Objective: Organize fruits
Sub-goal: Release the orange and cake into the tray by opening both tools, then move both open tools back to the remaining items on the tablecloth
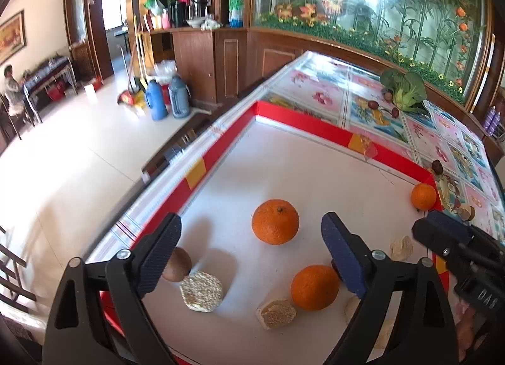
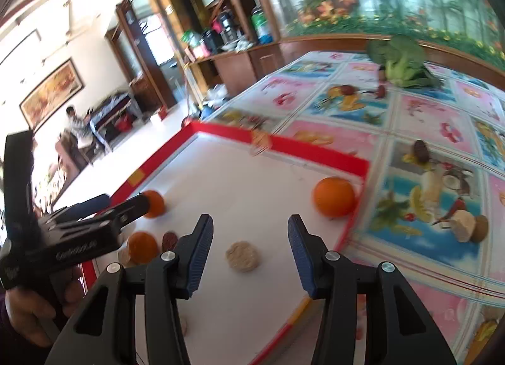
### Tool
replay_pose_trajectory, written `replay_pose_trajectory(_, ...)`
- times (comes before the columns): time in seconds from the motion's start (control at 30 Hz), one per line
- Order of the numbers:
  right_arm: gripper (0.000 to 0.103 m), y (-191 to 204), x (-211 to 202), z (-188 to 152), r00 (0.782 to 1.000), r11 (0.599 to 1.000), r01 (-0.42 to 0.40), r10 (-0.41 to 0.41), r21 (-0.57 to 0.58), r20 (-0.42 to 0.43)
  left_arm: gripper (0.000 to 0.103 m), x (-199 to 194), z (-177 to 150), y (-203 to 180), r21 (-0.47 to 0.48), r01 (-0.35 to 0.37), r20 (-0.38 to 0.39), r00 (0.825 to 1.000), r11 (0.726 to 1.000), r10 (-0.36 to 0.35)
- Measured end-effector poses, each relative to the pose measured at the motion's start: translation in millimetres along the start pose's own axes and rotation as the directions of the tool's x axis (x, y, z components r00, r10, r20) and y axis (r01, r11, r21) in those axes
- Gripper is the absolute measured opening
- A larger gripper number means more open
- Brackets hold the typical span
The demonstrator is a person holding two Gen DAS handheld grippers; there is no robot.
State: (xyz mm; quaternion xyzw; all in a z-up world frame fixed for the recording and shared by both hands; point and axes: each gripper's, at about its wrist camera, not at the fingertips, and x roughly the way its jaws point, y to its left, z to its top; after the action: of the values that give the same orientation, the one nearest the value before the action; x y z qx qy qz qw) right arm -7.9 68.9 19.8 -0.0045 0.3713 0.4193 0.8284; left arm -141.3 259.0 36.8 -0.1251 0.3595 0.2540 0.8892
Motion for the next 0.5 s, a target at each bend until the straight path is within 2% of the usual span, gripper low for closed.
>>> replay_pose_trajectory(0.17,0.049,-18.2,-8.0,4.4,0.999,0.997,0.019,-0.021,0.08,0.026,0.099,-16.3,2.4,-17.7,0.083,-0.057,0.084,0.995,0.995,0.05)
replay_pose_trajectory(0.5,0.049,-45.5,-25.1,8.2,0.997,0.987,0.035,-0.046,0.157,0.069,0.1,-27.1,3.2,-50.1,0.167,-0.048,0.114,0.993,0.985,0.029)
